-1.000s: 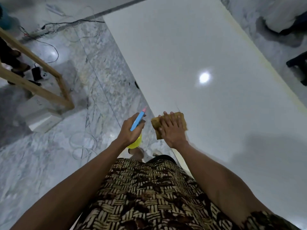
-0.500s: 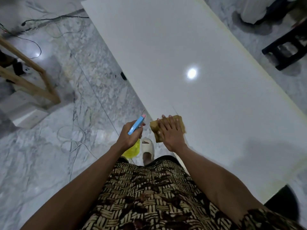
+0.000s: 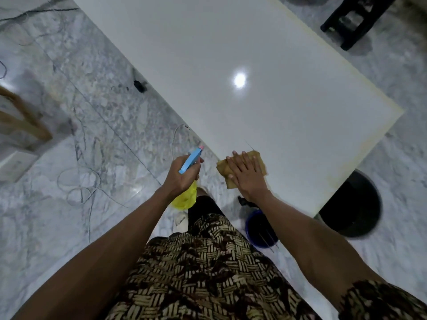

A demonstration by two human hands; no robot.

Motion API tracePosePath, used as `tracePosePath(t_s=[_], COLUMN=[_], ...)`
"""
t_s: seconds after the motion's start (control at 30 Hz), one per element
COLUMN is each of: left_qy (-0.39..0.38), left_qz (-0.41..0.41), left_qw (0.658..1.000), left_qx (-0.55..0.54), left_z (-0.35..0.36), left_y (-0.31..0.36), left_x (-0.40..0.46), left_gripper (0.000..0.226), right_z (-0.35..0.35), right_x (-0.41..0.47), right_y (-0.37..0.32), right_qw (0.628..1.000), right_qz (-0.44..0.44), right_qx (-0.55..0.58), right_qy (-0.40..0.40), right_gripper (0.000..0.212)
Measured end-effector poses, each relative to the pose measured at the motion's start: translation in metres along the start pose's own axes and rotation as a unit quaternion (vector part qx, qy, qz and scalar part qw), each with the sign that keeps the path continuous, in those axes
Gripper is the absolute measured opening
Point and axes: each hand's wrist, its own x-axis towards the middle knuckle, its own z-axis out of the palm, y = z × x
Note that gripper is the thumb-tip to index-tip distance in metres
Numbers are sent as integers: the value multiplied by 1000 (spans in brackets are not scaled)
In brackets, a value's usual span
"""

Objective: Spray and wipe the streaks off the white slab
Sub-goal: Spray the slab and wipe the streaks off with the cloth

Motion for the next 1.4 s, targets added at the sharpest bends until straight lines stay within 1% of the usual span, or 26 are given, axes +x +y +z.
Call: tracePosePath(t_s=[0.1,0.23,0.33,0.5,0.57,0.63,0.7,0.8,0.83,0.87,0.97,1.07,1.13,1.17,1.2,1.23,1.27,1.3,1.37,1.4], left_qy=[-25,-40,-49,-43,-51,-45,-39,-39,-40,-39,-34,-27,-26,-27,-28,-28,-27,-28,-33,-33], left_qz=[6,2,-1,-1,8,17,17,17,22,25,39,48,42,40,38,43,51,60,63,57], left_qw=[1000,998,997,998,996,996,996,997,997,997,997,995,996,996,996,995,995,994,995,996], left_qx=[13,49,53,55,71,78,79,68,60,55,65,78,74,76,81,83,86,86,67,53], left_z=[24,55,77,118,135,152,169,191,196,200,210,218,220,221,221,221,221,221,221,220], left_y=[-1,6,6,15,17,15,16,16,16,16,13,12,12,11,12,13,14,16,22,25], left_x=[-18,-36,-49,-70,-79,-86,-96,-114,-118,-122,-132,-143,-149,-151,-153,-154,-155,-156,-157,-158], left_gripper=[18,18,18,23,16,24,26,18,24,27,13,20,19,20,24,30,32,30,28,29], right_z=[6,9,12,12,12,10,9,5,7,8,14,14,18,20,22,22,21,11,-16,-34], right_x=[-40,-77,-109,-155,-177,-196,-210,-227,-236,-244,-265,-281,-301,-311,-318,-321,-321,-320,-308,-302], right_y=[12,24,30,52,61,67,73,85,87,90,95,100,106,111,116,121,124,122,115,110], right_qw=[1000,1000,1000,1000,1000,1000,1000,999,999,999,999,998,996,994,990,984,973,952,890,858], right_qz=[3,18,20,14,4,-3,-15,-21,-25,-27,-21,-13,-8,6,24,50,86,127,201,237], right_qx=[-4,-9,-4,-7,-6,-1,-18,-29,-29,-23,22,58,86,107,131,160,203,266,393,434], right_qy=[1,4,0,0,2,-1,0,-4,-3,-1,12,17,25,30,42,54,64,77,111,139], right_gripper=[54,54,54,57,57,57,57,56,56,55,52,53,51,54,60,61,56,49,38,33])
